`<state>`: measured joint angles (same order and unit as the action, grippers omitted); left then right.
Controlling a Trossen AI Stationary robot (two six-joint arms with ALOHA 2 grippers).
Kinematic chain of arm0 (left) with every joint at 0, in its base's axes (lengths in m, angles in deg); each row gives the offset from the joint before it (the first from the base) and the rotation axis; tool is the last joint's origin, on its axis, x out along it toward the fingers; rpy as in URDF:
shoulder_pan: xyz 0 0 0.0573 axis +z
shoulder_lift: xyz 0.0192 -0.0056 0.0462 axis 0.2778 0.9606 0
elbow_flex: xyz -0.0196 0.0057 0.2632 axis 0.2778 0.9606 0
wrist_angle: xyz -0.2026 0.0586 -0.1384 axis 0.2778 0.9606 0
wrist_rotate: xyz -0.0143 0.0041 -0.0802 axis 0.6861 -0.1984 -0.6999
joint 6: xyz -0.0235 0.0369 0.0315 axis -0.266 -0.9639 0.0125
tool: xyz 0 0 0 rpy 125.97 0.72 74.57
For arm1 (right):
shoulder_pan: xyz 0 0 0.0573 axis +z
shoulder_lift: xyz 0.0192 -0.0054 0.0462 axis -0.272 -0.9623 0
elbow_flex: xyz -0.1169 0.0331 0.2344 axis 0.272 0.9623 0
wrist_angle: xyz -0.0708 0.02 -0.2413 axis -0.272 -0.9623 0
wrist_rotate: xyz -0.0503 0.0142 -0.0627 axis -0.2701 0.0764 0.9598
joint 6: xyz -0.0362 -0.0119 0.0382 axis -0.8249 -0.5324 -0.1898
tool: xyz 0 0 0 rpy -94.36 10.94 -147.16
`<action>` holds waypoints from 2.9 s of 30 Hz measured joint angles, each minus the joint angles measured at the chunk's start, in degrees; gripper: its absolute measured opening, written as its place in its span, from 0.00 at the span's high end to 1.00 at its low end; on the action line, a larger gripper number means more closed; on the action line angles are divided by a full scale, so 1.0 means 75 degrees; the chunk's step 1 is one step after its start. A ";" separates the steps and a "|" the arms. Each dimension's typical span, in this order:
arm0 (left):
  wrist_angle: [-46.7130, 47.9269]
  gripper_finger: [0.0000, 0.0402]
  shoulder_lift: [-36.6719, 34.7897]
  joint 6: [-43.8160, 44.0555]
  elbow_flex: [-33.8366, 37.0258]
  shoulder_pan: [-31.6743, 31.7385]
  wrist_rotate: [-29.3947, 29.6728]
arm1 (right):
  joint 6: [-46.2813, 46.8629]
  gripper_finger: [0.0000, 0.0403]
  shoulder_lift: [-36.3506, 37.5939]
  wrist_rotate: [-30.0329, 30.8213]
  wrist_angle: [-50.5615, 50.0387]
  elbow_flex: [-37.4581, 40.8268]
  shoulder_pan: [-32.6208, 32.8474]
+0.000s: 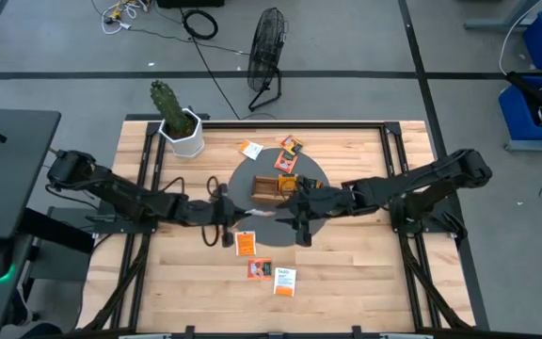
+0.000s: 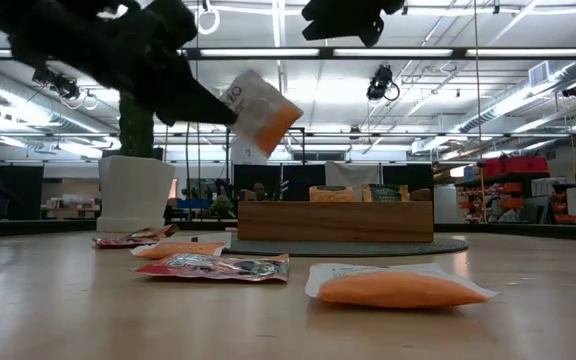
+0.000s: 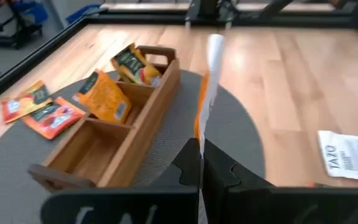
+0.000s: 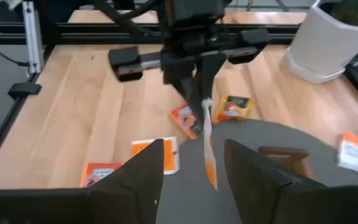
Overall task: Pick & Place Tea
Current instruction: Put the white tea bag into the left section of the wooden organizer
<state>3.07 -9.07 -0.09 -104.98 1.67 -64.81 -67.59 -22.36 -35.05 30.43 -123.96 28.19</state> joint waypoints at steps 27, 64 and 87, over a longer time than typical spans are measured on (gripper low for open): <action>0.2215 1.00 0.0023 -0.0192 -0.1351 0.0119 -0.0466 | -0.0678 0.58 -0.1794 -0.0589 -0.1073 -0.1526 -0.0612; 0.2761 1.00 0.0023 0.0003 -0.1348 0.0119 -0.0548 | -0.0626 0.58 -0.2289 -0.1306 -0.0799 -0.1597 -0.0857; 0.2696 0.87 -0.0015 -0.0265 -0.1211 -0.0016 -0.0400 | -0.1118 1.00 -0.2284 -0.0914 -0.0919 -0.1594 -0.0862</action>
<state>23.28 -9.19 -2.08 -114.07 1.55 -67.81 -75.97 -39.49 -41.91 23.54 -135.92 21.72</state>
